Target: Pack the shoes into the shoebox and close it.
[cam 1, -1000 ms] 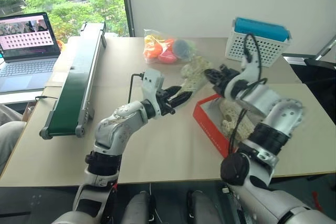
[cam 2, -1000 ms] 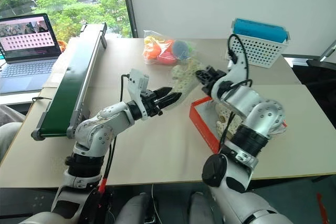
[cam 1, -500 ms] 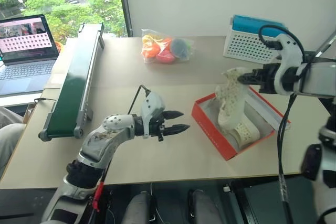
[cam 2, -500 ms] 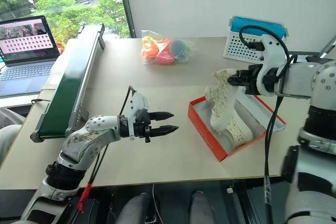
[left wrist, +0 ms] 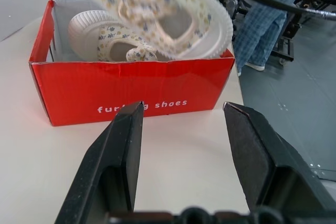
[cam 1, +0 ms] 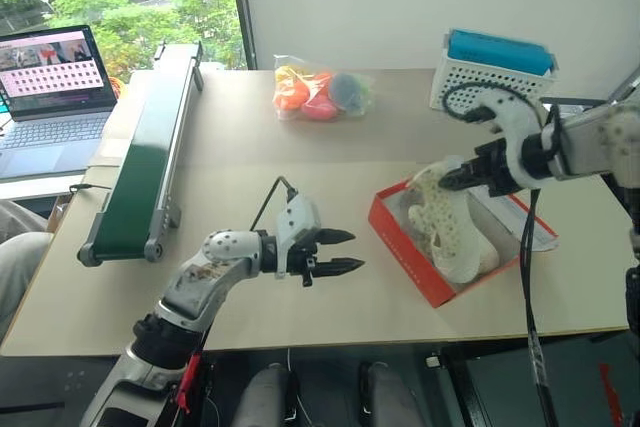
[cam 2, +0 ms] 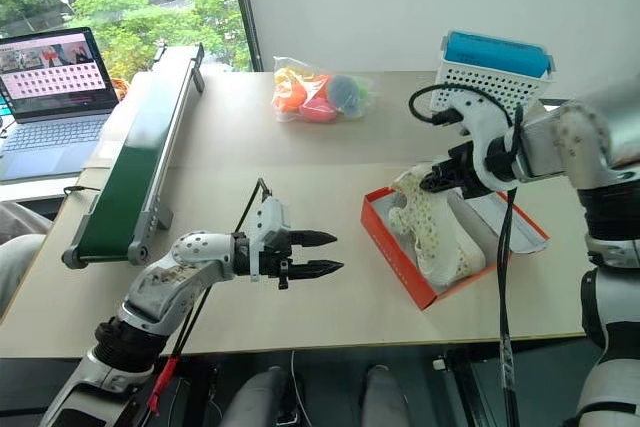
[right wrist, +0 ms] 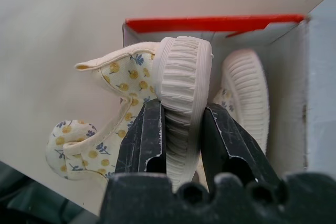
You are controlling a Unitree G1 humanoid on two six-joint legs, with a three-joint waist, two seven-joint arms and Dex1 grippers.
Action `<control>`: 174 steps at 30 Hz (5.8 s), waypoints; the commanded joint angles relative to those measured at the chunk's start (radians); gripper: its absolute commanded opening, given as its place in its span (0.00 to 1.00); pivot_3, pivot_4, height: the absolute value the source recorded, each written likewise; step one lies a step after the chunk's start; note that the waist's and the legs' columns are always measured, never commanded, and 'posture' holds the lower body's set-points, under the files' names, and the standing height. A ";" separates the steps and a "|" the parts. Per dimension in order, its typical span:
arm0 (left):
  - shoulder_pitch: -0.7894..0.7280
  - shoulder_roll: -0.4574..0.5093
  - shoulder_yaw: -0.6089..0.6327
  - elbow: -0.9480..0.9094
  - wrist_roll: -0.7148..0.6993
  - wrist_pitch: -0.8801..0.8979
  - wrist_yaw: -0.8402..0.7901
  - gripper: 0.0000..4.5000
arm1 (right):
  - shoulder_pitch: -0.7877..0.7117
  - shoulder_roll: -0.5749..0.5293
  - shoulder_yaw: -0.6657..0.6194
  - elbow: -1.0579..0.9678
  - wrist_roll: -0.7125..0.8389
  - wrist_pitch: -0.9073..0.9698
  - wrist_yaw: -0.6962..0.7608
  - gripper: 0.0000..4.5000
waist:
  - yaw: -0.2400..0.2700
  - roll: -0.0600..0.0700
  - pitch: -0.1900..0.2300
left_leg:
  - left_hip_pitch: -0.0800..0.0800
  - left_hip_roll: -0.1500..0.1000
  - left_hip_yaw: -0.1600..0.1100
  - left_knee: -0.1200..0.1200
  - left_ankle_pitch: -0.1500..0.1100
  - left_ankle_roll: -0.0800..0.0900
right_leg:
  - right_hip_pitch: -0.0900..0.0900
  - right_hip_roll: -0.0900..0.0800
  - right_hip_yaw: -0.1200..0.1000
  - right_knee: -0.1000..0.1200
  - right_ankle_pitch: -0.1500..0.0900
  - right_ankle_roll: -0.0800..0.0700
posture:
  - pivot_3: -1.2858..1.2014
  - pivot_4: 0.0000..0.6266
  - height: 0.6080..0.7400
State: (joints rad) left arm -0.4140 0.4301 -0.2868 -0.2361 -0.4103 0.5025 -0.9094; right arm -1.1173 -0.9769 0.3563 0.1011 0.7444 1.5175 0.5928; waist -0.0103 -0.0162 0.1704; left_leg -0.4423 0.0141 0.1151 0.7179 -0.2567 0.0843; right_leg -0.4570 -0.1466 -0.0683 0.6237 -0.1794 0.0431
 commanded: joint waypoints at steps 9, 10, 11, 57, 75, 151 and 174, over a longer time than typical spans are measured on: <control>0.061 -0.017 0.013 -0.118 -0.001 0.031 0.089 0.57 | 0.040 0.041 0.233 0.072 -0.310 -0.340 0.256 0.13 | 0.003 0.000 0.000 | 0.000 0.000 0.000 0.002 0.001 -0.002 | 0.001 0.000 -0.001 0.001 0.000 0.000 | 0.52 0.24 0.73; 0.063 -0.019 0.013 -0.121 -0.002 0.035 0.094 0.57 | 0.053 0.059 0.249 0.086 -0.335 -0.368 0.265 0.13 | 0.003 0.000 0.000 | 0.000 0.000 0.000 0.003 0.001 -0.002 | 0.001 0.000 -0.001 0.001 0.000 0.000 | 0.52 0.24 0.73; 0.064 -0.020 0.012 -0.125 -0.002 0.038 0.097 0.57 | 0.068 0.083 0.255 0.100 -0.355 -0.387 0.266 0.13 | 0.003 0.000 0.000 | 0.000 0.000 0.000 0.003 0.001 -0.002 | 0.001 0.000 -0.001 0.001 0.000 0.000 | 0.52 0.24 0.73; -0.017 -0.021 0.014 -0.054 0.027 0.033 0.088 0.59 | 0.370 0.354 -0.332 -0.152 -0.599 -0.055 0.061 0.69 | 0.022 -0.005 -0.007 | 0.004 0.001 -0.005 0.008 0.000 -0.005 | 0.015 -0.001 -0.010 -0.008 0.000 0.001 | 0.52 0.24 0.73; -0.055 -0.040 0.003 0.014 0.053 -0.004 0.031 0.59 | 0.327 -0.013 -0.435 -0.598 -0.162 0.094 0.318 0.77 | 0.026 -0.002 -0.005 | 0.001 0.001 -0.005 0.009 -0.004 0.002 | 0.012 -0.001 -0.009 -0.008 0.000 0.001 | 0.52 0.24 0.73; -0.058 -0.060 0.028 0.000 0.051 0.029 0.077 0.59 | 0.324 0.409 -0.219 0.001 -0.309 -0.133 -0.129 0.01 | 0.005 -0.003 -0.006 | 0.003 0.001 -0.005 0.010 -0.001 -0.002 | 0.016 0.000 -0.008 -0.010 0.001 0.002 | 0.52 0.24 0.73; -0.070 -0.072 0.023 0.015 0.066 0.017 0.077 0.59 | 0.061 0.721 -0.146 0.395 -0.492 -0.384 -0.053 0.01 | -0.040 -0.003 -0.006 | 0.008 0.001 -0.002 0.005 0.002 -0.008 | 0.011 0.000 -0.004 0.002 0.001 0.002 | 0.52 0.24 0.73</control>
State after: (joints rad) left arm -0.4632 0.3620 -0.2657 -0.2046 -0.3495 0.5412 -0.8320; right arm -1.0524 -0.2917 0.2183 0.5537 0.2362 1.1114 0.5309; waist -0.0508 -0.0191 0.1640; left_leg -0.4338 0.0152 0.1136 0.7208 -0.2539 0.0749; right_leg -0.4467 -0.1465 -0.0713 0.6253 -0.1783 0.0445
